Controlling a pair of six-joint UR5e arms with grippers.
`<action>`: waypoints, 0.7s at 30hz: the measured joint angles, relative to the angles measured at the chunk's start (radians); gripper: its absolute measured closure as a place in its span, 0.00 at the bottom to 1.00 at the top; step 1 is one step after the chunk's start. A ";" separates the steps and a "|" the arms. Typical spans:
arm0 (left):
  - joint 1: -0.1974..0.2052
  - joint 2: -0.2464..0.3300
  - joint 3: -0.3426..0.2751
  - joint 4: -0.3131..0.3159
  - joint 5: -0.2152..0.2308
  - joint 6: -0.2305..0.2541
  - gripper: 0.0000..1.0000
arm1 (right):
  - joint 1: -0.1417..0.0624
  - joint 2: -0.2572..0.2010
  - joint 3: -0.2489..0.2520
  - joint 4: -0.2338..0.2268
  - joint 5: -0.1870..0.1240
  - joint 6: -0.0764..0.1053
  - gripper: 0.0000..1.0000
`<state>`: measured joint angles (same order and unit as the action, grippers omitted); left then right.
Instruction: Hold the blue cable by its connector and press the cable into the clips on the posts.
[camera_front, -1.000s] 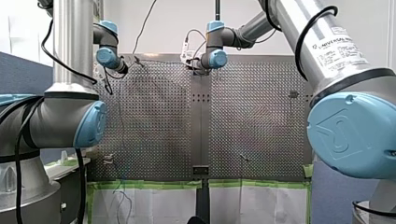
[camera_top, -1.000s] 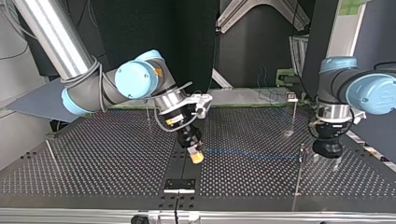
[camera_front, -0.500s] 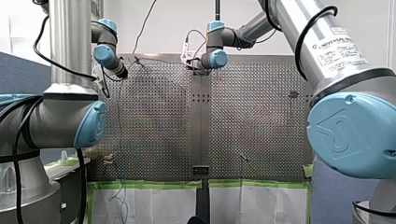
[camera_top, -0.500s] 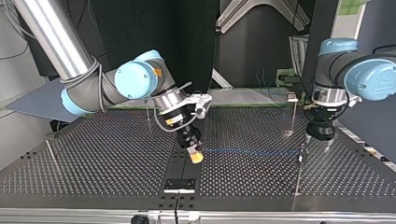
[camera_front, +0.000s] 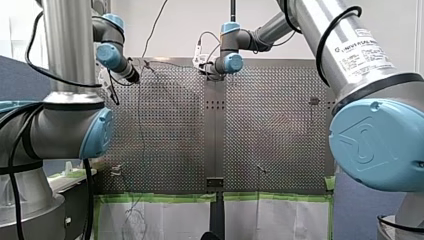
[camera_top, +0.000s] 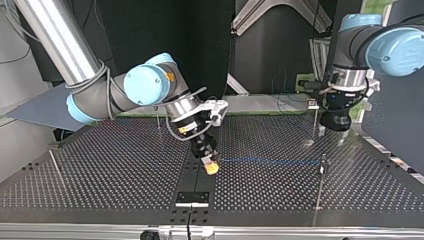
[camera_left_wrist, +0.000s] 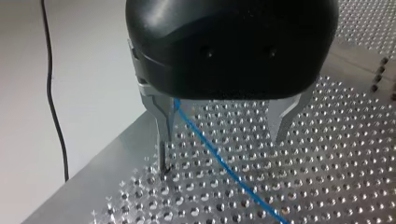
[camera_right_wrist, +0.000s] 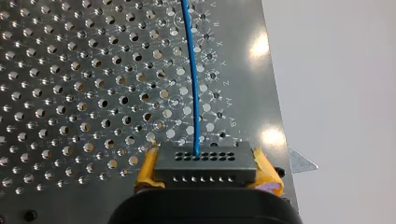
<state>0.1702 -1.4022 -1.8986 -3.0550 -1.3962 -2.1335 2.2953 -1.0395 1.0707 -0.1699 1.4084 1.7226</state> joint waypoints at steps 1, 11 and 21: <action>-0.001 0.008 -0.002 -0.003 0.000 0.003 0.00 | 0.000 0.000 0.000 0.000 0.000 0.000 1.00; -0.007 0.056 -0.008 -0.015 0.007 0.059 0.00 | -0.005 0.000 0.001 0.021 0.013 0.003 1.00; -0.014 0.065 0.020 -0.015 0.079 0.144 0.00 | -0.007 0.001 0.001 0.039 0.042 0.003 1.00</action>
<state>0.1565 -1.3372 -1.8784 -3.0701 -1.3171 -1.9890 2.2882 -1.0385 1.0719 -0.1307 1.4501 1.7257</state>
